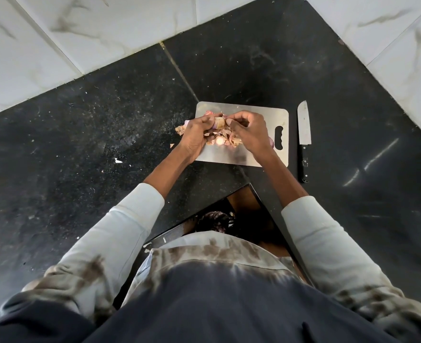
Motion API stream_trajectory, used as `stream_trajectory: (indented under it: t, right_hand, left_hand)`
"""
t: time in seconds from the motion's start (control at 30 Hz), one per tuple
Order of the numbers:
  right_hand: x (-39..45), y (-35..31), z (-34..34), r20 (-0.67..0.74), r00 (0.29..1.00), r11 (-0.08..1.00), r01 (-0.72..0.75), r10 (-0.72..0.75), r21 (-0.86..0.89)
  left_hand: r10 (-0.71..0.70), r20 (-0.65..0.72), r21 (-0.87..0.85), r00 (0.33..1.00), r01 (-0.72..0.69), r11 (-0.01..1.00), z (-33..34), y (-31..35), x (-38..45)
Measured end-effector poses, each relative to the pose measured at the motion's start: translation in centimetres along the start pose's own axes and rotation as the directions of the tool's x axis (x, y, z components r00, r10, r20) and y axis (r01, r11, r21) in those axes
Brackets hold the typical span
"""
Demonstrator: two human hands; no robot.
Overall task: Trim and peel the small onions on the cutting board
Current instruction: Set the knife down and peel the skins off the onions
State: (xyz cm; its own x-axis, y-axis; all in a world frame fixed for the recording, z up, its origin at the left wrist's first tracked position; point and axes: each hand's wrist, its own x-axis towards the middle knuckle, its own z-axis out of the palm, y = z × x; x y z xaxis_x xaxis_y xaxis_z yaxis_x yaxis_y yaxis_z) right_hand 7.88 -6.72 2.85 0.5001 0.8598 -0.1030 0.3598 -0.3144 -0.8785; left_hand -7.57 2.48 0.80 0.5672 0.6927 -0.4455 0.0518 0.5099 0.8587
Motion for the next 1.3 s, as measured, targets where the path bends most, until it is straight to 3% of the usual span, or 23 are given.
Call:
stream_trajectory:
  t: [0.17, 0.3, 0.5, 0.6, 0.87, 1.03, 1.3]
  right_hand:
    - [-0.3, -0.4, -0.1, 0.074, 0.997, 0.999, -0.036, 0.038, -0.033]
    - [-0.5, -0.1, -0.2, 0.129, 0.989, 0.997, -0.072, 0.067, 0.035]
    - [-0.3, 0.8, 0.3, -0.036, 0.991, 0.991, -0.128, 0.127, -0.041]
    - [-0.2, 0.8, 0.3, -0.056, 0.996, 0.991, -0.070, 0.064, -0.118]
    - [-0.5, -0.3, -0.1, -0.085, 0.996, 0.999, 0.035, -0.038, -0.034]
    - [-1.1, -0.7, 0.3, -0.035, 0.990, 0.990, 0.139, -0.139, -0.007]
    - [-1.7, -0.3, 1.0, -0.131, 0.980, 0.988, 0.152, -0.152, -0.003]
  left_hand:
    - [0.041, 0.007, -0.045, 0.999, -0.040, 0.998, 0.3, 0.4, -0.4]
    - [0.084, -0.007, -0.038, 0.996, -0.085, 0.996, 0.4, 0.3, -0.4]
    - [-0.051, -0.093, -0.119, 0.994, 0.039, 0.992, 0.4, 0.2, -0.2]
    - [-0.105, -0.015, -0.213, 0.994, 0.100, 0.972, 0.1, 0.4, -0.5]
    - [-0.085, 0.137, -0.374, 0.987, 0.131, 0.918, -0.3, 0.4, -1.0]
    - [-0.027, 0.090, -0.278, 0.996, 0.052, 0.959, 0.0, 0.2, -0.5]
    - [0.044, 0.012, -0.242, 0.999, -0.039, 0.969, 1.2, 0.2, -0.8]
